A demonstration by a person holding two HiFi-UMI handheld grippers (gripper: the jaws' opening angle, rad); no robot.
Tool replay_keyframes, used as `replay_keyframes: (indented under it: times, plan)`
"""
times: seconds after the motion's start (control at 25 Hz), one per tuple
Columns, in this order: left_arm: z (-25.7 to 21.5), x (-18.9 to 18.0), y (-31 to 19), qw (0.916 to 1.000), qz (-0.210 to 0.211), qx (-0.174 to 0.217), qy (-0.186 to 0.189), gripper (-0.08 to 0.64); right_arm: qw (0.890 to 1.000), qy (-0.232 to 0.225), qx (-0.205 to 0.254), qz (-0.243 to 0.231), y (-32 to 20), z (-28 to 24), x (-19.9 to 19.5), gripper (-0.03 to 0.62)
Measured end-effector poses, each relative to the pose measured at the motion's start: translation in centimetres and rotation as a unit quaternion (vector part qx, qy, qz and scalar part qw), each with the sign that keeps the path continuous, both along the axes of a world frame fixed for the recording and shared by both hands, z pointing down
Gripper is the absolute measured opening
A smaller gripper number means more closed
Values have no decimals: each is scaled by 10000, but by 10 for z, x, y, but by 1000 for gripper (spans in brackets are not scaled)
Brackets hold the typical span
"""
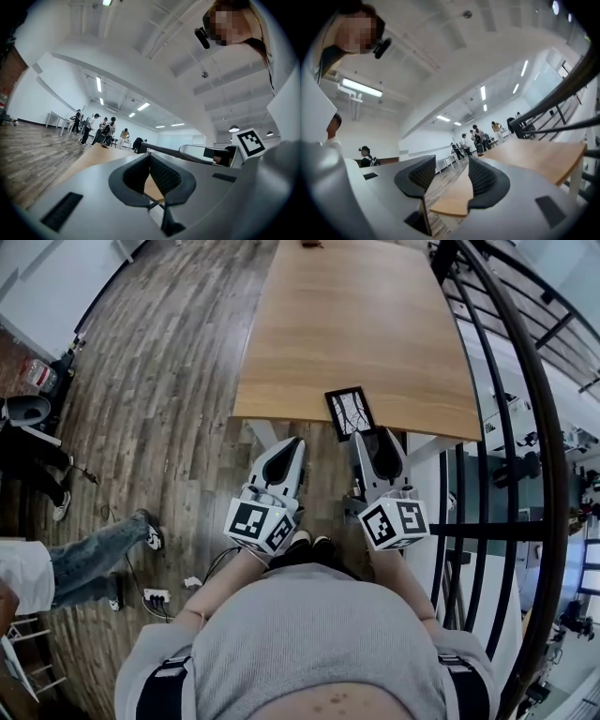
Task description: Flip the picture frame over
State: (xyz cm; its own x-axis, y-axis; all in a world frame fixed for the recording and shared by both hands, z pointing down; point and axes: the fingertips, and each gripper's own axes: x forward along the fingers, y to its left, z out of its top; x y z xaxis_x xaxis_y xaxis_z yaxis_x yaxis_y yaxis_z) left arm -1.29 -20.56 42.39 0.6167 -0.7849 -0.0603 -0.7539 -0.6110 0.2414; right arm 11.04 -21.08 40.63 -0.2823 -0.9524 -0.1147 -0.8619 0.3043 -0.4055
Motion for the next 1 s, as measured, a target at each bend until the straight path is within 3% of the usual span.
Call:
replay_keyframes:
  times: [0.12, 0.24, 0.44, 1.0]
  plan:
    - [-13, 8, -1, 9998, 91, 191, 68, 6, 9980, 447, 432, 150, 14, -24, -1, 105]
    - [-20, 15, 1, 9995, 157, 285, 57, 6, 9958, 735, 504, 198, 22, -25, 2, 25]
    - [-25, 20, 5, 9992, 165, 354, 94, 6, 9957, 863, 202, 261, 25, -18, 6, 17]
    - [-26, 27, 7, 9988, 281, 400, 64, 6, 9935, 1111, 115, 221, 28, -16, -3, 15]
